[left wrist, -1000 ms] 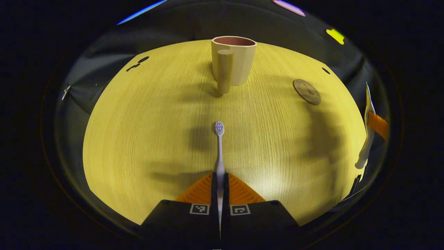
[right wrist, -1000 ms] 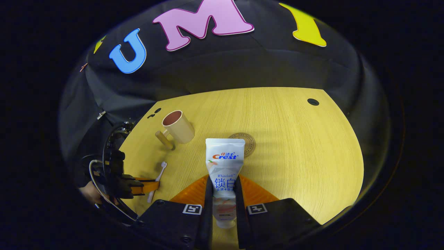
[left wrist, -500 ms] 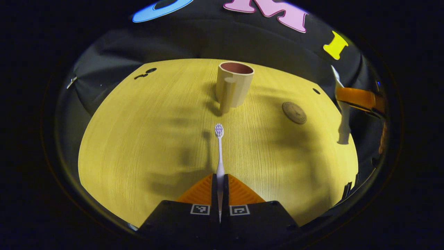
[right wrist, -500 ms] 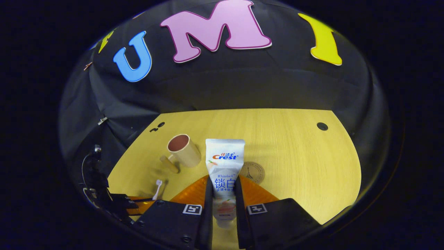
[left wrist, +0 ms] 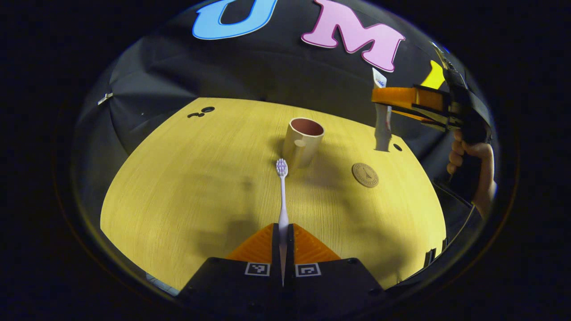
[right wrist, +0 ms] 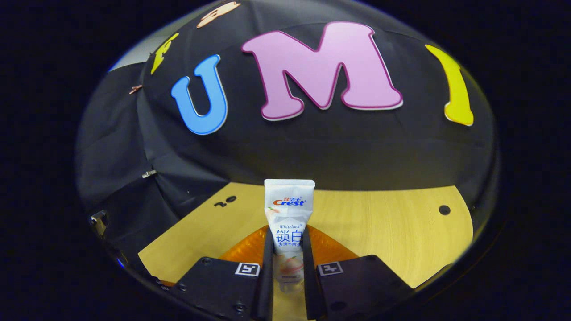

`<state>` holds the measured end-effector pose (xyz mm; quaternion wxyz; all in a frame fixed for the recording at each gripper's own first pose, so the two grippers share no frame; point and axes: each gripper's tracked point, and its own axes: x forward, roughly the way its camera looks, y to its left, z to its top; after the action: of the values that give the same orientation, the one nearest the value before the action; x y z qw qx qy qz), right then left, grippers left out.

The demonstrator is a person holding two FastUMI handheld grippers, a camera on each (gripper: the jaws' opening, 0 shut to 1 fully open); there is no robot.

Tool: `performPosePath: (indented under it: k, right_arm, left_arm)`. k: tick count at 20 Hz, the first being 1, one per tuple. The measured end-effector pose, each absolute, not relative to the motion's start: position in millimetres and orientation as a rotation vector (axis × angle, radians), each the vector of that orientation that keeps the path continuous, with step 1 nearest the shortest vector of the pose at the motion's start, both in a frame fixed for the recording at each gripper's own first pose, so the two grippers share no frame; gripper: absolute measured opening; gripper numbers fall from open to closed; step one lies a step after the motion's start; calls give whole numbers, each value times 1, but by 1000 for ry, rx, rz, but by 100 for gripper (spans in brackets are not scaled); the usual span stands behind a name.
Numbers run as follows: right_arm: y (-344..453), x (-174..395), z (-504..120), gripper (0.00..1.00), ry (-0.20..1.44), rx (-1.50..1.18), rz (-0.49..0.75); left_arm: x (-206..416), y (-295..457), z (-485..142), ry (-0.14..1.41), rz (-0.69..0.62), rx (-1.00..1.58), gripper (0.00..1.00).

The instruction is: Put the toothbrush and toothpaste on the desktop into the cup, then pick up the cup and place it on the coaster on the desktop.

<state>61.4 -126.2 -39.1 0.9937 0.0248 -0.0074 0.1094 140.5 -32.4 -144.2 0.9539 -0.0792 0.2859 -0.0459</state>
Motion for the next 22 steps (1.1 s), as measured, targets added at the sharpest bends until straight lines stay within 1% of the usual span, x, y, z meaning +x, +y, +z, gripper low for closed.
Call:
performPosePath:
  k: [4,8,11,14,18,19,20,21,22]
  right_arm:
    - [-125,63,-37,31,-116,49,255]
    - [-125,66,-42,31,-154,56,242]
    - [-126,68,-48,31,-132,54,237]
    - [-119,96,-79,32,-124,48,231]
    - [-113,111,-107,32,-101,44,232]
    - [-111,111,-112,26,-98,41,237]
    - [-110,110,-118,27,-97,31,236]
    - [-111,109,-124,33,-96,18,230]
    - [-112,108,-129,28,-93,14,227]
  left_arm:
    - [138,-23,-127,524,-72,-224,6]
    - [143,-13,-114,467,-68,-260,6]
    - [150,-3,-108,434,-69,-287,6]
    - [155,8,-105,400,-73,-308,6]
    - [165,7,-109,368,-109,-358,6]
    - [166,7,-111,361,-111,-363,6]
    - [166,8,-113,359,-110,-360,11]
    - [166,8,-116,360,-108,-356,6]
    - [165,7,-119,363,-110,-354,6]
